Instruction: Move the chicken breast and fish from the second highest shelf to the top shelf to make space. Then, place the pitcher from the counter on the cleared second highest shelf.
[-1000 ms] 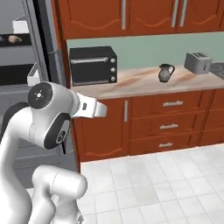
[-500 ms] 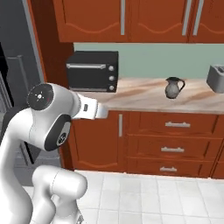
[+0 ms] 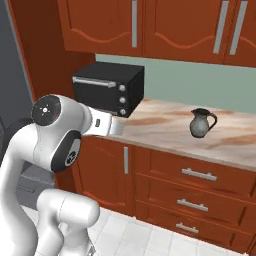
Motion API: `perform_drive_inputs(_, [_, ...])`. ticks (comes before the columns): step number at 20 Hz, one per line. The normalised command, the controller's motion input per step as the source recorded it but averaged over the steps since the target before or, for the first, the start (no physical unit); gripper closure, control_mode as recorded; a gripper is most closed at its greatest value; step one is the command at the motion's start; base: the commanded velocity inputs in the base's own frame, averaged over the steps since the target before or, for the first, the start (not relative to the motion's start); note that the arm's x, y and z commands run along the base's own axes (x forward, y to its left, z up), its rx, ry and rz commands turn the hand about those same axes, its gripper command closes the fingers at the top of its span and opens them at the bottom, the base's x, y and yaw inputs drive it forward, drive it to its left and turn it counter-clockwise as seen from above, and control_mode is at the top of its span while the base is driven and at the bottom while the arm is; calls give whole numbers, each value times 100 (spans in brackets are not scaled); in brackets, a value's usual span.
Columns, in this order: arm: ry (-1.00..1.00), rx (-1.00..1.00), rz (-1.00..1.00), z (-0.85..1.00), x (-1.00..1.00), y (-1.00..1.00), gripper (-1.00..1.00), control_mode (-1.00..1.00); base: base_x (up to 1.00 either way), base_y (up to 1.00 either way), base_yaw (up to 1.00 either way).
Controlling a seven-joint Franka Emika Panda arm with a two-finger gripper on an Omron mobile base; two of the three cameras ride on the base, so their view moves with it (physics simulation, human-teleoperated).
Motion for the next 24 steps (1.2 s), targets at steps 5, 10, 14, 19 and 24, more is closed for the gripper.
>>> perform_drive_inputs(5, [0,0,0,0,0,0,-100,100,29,-100,43])
perform_drive_inputs(10, [0,0,0,0,0,0,-100,100,18,-100,42])
perform_drive_inputs(14, [0,0,0,0,0,0,-100,100,14,-92,42])
perform_drive_inputs(19, [0,0,0,0,0,0,-100,100,22,-84,42])
perform_drive_inputs(24, [0,0,0,0,0,0,-100,100,24,-84,41])
